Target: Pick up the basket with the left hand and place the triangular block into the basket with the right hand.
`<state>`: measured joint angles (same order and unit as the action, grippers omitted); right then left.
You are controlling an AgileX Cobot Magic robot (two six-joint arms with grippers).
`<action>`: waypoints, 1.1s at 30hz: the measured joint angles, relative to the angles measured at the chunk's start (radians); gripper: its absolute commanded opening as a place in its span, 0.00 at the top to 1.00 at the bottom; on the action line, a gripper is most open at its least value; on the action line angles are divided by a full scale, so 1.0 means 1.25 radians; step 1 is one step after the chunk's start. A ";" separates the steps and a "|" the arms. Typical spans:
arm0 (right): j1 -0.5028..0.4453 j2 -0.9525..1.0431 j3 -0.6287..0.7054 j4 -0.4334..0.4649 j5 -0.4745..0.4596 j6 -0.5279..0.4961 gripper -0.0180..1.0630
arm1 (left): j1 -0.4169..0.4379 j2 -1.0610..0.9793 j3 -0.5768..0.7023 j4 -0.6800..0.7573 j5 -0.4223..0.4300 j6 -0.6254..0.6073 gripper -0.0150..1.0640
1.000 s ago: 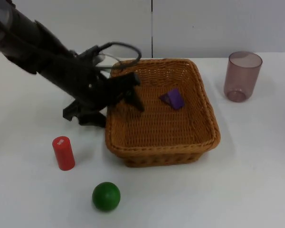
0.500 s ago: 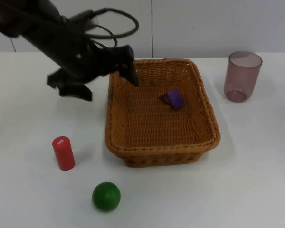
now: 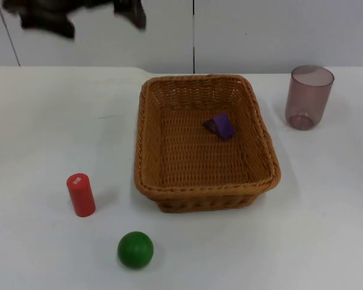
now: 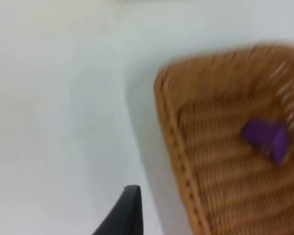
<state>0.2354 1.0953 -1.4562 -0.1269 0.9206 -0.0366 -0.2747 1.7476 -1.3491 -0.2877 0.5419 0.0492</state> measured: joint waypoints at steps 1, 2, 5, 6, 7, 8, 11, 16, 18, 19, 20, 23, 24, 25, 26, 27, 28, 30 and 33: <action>0.000 0.000 0.000 0.000 -0.026 0.002 0.02 | 0.000 -0.039 0.000 0.009 -0.010 0.000 0.02; 0.000 0.000 0.000 0.000 -0.044 0.004 0.02 | 0.000 -0.065 0.000 0.016 -0.016 0.000 0.02; 0.000 0.000 0.000 0.003 -0.100 0.006 0.02 | 0.000 -0.114 0.000 0.039 -0.038 0.000 0.02; 0.000 0.000 0.000 0.005 -0.121 0.010 0.02 | 0.000 -0.138 0.000 0.045 -0.063 0.000 0.02; 0.000 0.000 0.000 0.006 -0.142 0.017 0.02 | 0.000 -0.157 0.000 0.047 -0.083 0.000 0.02; 0.000 0.000 0.000 0.009 -0.156 0.021 0.02 | 0.000 -0.179 0.000 0.054 -0.092 -0.001 0.02; 0.000 0.000 0.000 0.010 -0.170 0.029 0.02 | 0.000 -0.214 0.000 0.081 -0.087 -0.001 0.02; 0.000 0.000 0.000 -0.019 -0.176 0.055 0.02 | 0.000 -0.264 0.000 0.187 -0.035 -0.003 0.02; 0.000 0.000 0.003 -0.053 -0.179 0.094 0.02 | 0.000 -0.288 0.000 0.249 -0.013 -0.054 0.02; 0.000 0.000 0.011 -0.086 -0.181 0.130 0.02 | 0.000 -0.301 0.000 0.288 -0.004 -0.093 0.02; 0.000 0.000 0.025 -0.129 -0.185 0.167 0.02 | 0.003 -0.313 0.000 0.327 -0.001 -0.139 0.02; 0.000 -0.001 0.066 -0.214 -0.188 0.272 0.02 | 0.005 -0.343 0.002 0.398 0.004 -0.207 0.02; 0.000 -0.004 0.096 -0.243 -0.188 0.310 0.02 | 0.006 -0.357 0.007 0.427 0.008 -0.223 0.02; 0.000 -0.012 0.129 -0.259 -0.190 0.329 0.02 | 0.008 -0.379 0.018 0.441 0.010 -0.236 0.02; 0.000 -0.012 0.129 -0.259 -0.190 0.329 0.02 | 0.008 -0.379 0.018 0.441 0.010 -0.236 0.02; 0.000 -0.022 0.159 -0.264 -0.193 0.343 0.02 | 0.008 -0.417 0.045 0.451 0.015 -0.246 0.02; 0.000 -0.056 0.214 -0.270 -0.199 0.355 0.02 | 0.008 -0.442 0.063 0.459 0.017 -0.255 0.02; 0.000 -0.109 0.256 -0.274 -0.208 0.362 0.02 | 0.008 -0.493 0.097 0.473 0.021 -0.262 0.02; 0.000 -0.214 0.309 -0.277 -0.218 0.355 0.02 | 0.008 -0.585 0.144 0.490 0.022 -0.267 0.02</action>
<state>0.2354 0.8285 -1.0694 -0.4735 0.6483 0.4077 -0.2644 1.0165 -1.1686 0.3252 0.5700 -0.2846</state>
